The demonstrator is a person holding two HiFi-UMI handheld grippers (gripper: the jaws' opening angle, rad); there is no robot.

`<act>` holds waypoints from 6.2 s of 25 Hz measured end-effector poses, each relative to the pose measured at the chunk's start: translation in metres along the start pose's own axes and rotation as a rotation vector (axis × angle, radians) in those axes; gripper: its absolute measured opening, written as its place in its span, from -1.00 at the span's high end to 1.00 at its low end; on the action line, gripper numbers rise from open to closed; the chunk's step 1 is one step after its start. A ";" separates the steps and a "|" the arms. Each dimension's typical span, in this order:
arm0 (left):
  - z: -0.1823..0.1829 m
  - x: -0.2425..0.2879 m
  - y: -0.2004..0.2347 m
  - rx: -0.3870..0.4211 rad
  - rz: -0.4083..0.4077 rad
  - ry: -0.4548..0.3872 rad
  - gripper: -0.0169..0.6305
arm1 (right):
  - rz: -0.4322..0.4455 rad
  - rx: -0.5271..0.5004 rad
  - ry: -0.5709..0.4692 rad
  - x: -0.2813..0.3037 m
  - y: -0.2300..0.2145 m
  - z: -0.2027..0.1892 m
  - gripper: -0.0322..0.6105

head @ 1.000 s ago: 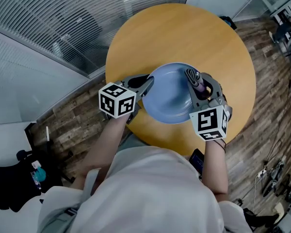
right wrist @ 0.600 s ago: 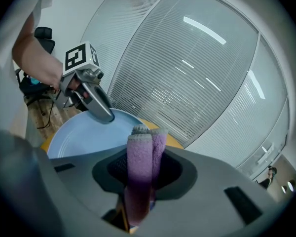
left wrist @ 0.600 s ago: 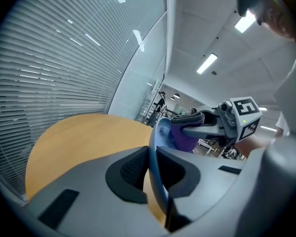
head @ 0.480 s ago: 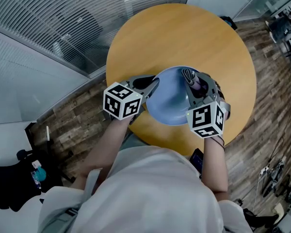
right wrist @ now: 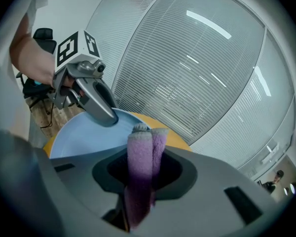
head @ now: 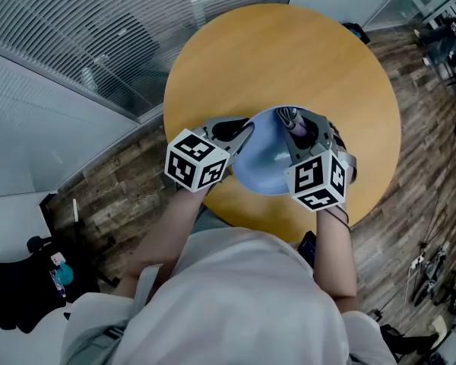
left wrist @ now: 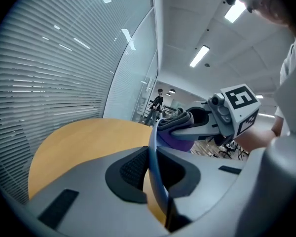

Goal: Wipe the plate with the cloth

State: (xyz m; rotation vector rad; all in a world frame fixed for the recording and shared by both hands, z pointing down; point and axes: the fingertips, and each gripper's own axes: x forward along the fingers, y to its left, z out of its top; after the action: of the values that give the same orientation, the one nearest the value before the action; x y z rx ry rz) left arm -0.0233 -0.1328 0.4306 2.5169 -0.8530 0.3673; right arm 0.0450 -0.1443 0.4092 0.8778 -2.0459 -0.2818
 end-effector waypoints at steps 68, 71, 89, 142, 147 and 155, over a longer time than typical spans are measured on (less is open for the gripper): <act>0.017 0.010 0.001 -0.024 0.014 -0.053 0.80 | -0.101 0.212 0.140 0.003 -0.024 -0.082 0.57; 0.017 0.011 0.001 -0.026 0.009 -0.054 0.80 | -0.077 0.222 0.127 0.007 -0.017 -0.078 0.57; 0.016 0.012 0.000 -0.017 0.011 -0.050 0.79 | 0.034 0.141 -0.016 0.018 0.021 -0.020 0.57; 0.022 0.007 0.003 0.015 0.018 -0.052 0.79 | -0.037 0.340 0.098 0.007 -0.017 -0.089 0.57; 0.017 0.008 0.007 -0.016 0.014 -0.050 0.79 | -0.013 0.353 0.113 0.008 -0.007 -0.093 0.57; 0.011 0.010 0.008 -0.047 0.007 -0.045 0.79 | 0.042 0.317 0.097 0.015 0.012 -0.083 0.57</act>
State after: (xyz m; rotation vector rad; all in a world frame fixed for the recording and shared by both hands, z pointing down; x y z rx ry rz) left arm -0.0195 -0.1488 0.4281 2.4881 -0.8782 0.2905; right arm 0.0988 -0.1359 0.4743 1.0156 -2.0461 0.1108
